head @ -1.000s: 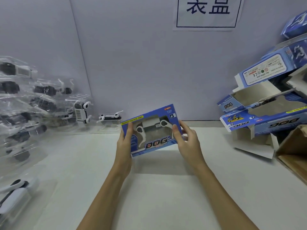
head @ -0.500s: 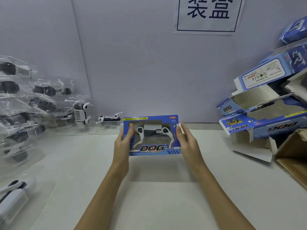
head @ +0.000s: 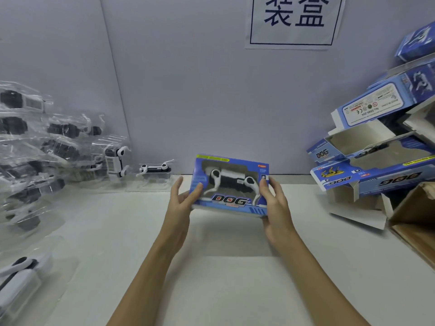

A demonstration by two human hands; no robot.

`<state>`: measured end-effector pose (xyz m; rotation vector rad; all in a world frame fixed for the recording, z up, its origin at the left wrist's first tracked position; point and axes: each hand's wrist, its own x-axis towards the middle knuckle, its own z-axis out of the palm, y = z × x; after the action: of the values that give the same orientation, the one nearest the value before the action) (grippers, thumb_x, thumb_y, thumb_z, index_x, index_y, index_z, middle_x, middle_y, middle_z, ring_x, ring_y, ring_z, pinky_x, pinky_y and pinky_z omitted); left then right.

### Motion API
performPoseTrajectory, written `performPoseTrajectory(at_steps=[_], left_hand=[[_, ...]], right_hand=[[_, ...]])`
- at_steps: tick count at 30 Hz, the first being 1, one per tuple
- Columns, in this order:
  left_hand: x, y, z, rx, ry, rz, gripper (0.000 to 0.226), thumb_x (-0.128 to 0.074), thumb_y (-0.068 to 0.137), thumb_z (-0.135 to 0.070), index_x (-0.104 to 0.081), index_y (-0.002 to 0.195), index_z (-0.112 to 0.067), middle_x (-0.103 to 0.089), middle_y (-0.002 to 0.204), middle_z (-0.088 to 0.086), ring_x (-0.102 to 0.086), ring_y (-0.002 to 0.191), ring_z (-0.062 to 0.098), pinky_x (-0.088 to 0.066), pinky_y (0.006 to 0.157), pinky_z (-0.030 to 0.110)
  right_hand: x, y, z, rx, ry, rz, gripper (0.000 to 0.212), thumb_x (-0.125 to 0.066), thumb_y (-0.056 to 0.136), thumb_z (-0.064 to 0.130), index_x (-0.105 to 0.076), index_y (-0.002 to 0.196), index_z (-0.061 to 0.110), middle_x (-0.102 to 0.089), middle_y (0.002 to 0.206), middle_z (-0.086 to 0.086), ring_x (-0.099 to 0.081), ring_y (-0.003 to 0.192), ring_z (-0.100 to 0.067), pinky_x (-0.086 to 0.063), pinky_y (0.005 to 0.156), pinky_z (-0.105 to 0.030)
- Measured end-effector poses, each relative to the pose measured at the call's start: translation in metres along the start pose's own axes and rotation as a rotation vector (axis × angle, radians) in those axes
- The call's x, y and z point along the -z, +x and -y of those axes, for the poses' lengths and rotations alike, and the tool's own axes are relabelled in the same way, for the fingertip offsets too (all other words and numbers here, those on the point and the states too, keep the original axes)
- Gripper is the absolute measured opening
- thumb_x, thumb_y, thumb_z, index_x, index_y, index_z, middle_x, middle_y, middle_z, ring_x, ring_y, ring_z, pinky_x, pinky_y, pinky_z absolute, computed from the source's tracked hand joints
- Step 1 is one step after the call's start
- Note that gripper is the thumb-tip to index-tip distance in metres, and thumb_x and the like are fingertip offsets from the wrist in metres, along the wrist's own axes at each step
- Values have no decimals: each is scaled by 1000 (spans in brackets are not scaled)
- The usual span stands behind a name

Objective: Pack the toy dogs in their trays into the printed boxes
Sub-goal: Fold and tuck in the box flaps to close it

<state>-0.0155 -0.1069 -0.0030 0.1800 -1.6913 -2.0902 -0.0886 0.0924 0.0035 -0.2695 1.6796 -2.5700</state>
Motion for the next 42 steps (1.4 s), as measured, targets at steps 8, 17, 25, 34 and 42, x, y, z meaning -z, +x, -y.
performPoseTrajectory(at_steps=[8,17,25,34,42], left_hand=[[7,-3,-3,80,-167,-60,34,-54,105,-22,-64,130,-1,-71,115,22,-67,106,31,-55,100,45],[6,-3,4,178,-574,-212,47,-47,102,-59,-67,115,-18,-69,109,10,-68,102,31,-54,97,55],[-13,-9,-1,-15,-169,-103,56,-69,85,-57,-46,135,-44,-78,110,1,-77,94,22,-61,81,41],[-7,-4,2,75,-325,79,64,-51,95,-72,-65,138,-27,-67,134,21,-62,124,49,-43,105,73],[3,-1,-3,66,-295,-133,65,-33,103,-68,-73,110,-18,-72,105,7,-66,82,25,-48,81,39]], right_hand=[[18,-1,13,-136,-209,307,42,-80,90,23,-63,127,14,-76,115,-10,-78,97,-22,-63,75,-31],[15,-6,11,304,-616,456,88,-96,74,20,-41,137,45,-62,133,23,-56,131,-3,-48,106,-17],[7,-14,24,19,-287,363,70,-87,81,46,-50,140,39,-75,114,-5,-76,102,-26,-65,79,-43],[15,-31,58,-130,-680,536,59,-79,92,40,-56,140,15,-76,112,-9,-76,98,-24,-64,78,-44],[48,-53,98,562,359,-262,67,-87,78,40,-51,129,14,-70,120,-12,-72,110,-26,-63,82,-41]])
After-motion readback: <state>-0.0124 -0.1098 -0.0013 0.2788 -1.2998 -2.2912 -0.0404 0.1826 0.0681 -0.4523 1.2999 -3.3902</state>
